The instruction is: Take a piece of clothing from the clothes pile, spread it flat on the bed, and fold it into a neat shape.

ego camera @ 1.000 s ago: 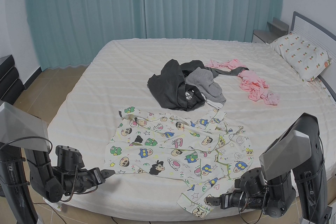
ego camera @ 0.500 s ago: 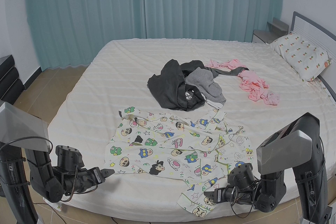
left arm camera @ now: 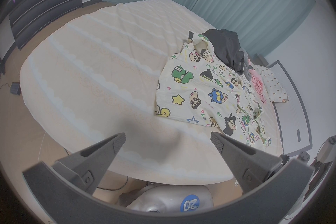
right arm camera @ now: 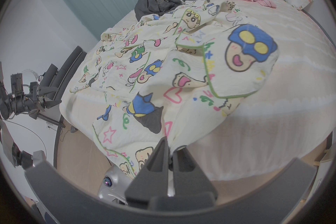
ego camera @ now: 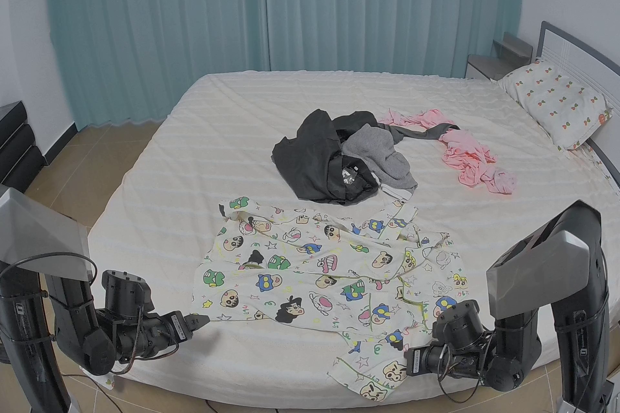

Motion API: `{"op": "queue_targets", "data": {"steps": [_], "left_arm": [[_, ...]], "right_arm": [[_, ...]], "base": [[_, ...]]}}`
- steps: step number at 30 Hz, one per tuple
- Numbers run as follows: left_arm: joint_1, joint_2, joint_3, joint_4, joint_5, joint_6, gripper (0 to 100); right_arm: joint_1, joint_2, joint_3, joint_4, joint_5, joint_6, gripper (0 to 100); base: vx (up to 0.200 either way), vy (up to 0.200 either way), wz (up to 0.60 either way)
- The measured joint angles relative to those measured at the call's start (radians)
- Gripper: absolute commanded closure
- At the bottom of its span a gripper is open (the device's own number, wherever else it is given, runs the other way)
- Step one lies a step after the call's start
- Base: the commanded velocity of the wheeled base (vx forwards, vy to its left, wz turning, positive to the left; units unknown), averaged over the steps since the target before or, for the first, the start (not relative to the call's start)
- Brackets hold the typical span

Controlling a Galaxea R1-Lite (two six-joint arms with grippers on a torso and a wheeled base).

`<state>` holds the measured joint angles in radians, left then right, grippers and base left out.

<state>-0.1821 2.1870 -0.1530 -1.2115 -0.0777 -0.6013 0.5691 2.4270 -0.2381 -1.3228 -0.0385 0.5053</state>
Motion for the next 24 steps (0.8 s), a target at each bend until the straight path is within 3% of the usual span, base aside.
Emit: {"op": "queue_targets", "data": {"steps": [6,9,17,24], "left_arm": [[-0.003,0.0,0.001,0.0,0.006,0.001,0],[-0.007,0.003,-0.005,0.0,0.006,0.0,0],[-0.015,0.043,-0.083,-0.002,0.014,-0.001,0],[-0.044,0.121,-0.164,0.0,0.104,0.003,0]], "right_arm": [[-0.06,-0.059,0.101,-0.018,0.104,-0.012,100],[-0.1,-0.083,0.155,-0.02,0.139,-0.062,100],[-0.144,-0.092,0.215,-0.021,0.161,-0.152,100],[-0.185,-0.088,0.22,-0.021,0.172,-0.192,100]], "base": [[0.0,0.0,0.0],[0.0,0.0,0.0],[0.0,0.0,0.0],[0.0,0.0,0.0]]}}
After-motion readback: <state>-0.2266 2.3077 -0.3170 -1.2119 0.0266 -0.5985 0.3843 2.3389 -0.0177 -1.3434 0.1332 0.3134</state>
